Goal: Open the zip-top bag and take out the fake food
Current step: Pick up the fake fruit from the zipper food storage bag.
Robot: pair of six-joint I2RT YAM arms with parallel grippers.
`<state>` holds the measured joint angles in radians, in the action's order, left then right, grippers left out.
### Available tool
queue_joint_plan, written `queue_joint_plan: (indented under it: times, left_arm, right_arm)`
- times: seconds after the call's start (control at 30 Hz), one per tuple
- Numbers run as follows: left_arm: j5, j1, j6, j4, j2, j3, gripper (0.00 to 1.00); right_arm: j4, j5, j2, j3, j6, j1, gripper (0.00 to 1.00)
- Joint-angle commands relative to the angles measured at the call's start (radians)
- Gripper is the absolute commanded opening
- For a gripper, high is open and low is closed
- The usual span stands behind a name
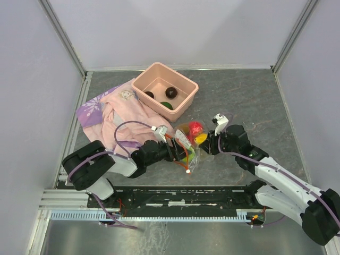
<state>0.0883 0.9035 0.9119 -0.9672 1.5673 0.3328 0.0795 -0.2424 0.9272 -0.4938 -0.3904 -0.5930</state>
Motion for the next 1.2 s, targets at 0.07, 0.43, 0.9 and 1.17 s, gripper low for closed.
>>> queue_joint_plan:
  times: [0.07,0.43,0.9,1.17]
  left_arm:
    - [0.024,-0.015,-0.01,0.023,-0.07,-0.005,0.49]
    - [0.056,-0.047,-0.025,0.079,-0.134,-0.029,0.48]
    - [0.127,-0.083,-0.02,0.083,-0.183,-0.051,0.46]
    - [0.138,-0.088,-0.015,0.084,-0.202,-0.058,0.46]
  right_arm:
    - [-0.055,-0.029,-0.082,0.037,-0.033,0.031,0.35]
    - [-0.132,-0.099,-0.126,0.068,-0.113,0.077,0.48]
    - [-0.398,-0.186,-0.09,0.129,-0.353,0.11,0.61]
    - [-0.443,-0.212,0.024,0.13,-0.428,0.111,0.63]
